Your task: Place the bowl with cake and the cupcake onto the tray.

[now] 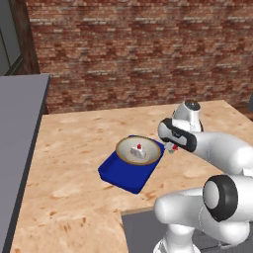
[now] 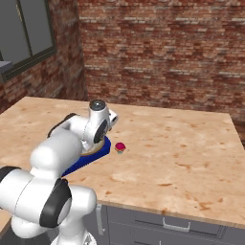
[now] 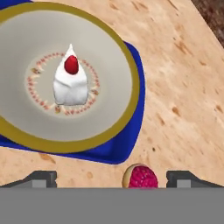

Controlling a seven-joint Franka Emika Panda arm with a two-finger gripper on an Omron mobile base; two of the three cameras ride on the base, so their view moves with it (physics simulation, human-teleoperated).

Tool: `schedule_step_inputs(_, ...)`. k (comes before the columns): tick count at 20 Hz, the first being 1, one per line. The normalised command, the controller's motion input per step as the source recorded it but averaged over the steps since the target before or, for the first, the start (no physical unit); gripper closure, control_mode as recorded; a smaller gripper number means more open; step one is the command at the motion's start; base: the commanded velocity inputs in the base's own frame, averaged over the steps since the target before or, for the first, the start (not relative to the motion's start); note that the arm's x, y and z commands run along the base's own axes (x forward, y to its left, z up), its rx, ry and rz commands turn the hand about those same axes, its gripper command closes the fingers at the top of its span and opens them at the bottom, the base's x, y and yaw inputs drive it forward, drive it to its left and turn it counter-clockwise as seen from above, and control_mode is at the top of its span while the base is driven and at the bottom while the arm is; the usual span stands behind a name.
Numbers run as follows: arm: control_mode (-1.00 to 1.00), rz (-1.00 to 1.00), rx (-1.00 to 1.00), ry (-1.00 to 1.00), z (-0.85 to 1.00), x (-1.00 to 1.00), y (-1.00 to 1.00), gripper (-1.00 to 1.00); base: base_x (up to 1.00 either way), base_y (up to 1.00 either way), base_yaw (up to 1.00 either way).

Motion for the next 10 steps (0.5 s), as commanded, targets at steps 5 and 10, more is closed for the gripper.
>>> schedule_step_inputs(5,-1.00,0.01,0.00,0.24,0.18,0.00,-0.01,-1.00,0.00,0.00,0.00)
schedule_step_inputs(10,-1.00,0.01,0.00,0.16,0.04,0.00,-0.18,-1.00,0.00,0.00,0.00)
